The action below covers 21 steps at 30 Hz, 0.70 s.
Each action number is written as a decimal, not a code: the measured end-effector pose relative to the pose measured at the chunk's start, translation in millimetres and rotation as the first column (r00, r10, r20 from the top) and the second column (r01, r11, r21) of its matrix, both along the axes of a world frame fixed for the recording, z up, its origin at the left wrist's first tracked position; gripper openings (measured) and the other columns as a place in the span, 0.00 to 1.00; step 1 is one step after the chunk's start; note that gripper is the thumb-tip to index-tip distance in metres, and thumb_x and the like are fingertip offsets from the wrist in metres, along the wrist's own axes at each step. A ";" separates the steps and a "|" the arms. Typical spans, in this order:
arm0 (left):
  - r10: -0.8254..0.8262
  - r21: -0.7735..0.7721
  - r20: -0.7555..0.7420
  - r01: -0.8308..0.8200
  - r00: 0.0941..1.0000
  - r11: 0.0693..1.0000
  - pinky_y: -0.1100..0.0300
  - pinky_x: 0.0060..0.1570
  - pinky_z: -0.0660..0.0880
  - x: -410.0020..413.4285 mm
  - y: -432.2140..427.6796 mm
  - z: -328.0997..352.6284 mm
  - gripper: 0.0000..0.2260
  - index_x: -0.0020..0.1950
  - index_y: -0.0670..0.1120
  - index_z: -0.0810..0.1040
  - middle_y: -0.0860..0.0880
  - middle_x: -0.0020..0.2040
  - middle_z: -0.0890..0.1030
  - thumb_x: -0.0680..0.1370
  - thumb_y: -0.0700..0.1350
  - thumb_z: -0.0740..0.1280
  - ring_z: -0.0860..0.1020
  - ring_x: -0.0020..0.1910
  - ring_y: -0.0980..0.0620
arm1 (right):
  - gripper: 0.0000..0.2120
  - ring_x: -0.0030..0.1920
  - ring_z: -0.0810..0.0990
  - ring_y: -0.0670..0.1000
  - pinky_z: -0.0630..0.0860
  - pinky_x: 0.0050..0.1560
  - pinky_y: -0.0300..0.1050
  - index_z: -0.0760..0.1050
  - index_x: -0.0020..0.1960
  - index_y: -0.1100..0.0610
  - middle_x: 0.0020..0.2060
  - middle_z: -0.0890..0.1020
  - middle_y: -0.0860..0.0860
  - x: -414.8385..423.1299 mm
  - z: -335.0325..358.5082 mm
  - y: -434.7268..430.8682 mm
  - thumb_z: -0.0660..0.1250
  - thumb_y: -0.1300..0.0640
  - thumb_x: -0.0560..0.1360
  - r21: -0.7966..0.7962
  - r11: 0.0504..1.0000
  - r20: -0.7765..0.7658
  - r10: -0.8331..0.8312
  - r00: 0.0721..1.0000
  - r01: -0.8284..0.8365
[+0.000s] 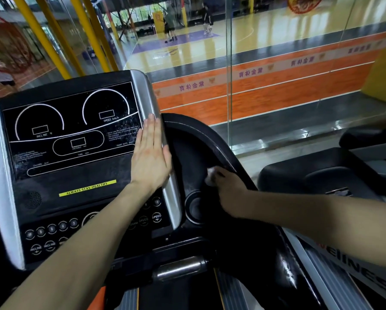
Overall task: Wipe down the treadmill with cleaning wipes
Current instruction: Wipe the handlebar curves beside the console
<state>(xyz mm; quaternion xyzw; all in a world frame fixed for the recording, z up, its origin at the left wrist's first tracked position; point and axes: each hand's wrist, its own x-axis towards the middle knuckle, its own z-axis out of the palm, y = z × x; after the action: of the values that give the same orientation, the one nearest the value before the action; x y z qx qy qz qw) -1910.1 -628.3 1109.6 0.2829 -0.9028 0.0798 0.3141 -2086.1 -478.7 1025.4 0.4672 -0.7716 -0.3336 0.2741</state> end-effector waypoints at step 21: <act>0.080 -0.024 0.036 -0.080 0.996 0.997 0.45 0.86 0.50 -3.2 3.1 0.5 0.35 0.88 0.41 0.42 0.42 0.89 0.44 0.85 0.45 0.56 0.44 0.88 0.47 | 0.29 0.78 0.68 0.67 0.66 0.78 0.62 0.69 0.80 0.59 0.81 0.65 0.67 5.0 25.3 26.5 0.61 0.48 0.83 -0.603 0.798 0.501 0.373 0.781 0.005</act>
<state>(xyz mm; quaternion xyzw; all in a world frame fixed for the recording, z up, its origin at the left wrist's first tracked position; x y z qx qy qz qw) -1913.3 -625.2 1110.1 0.3137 -0.8953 0.1078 0.2973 -2081.1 -452.2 1050.7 0.5198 -0.8286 0.1088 0.1771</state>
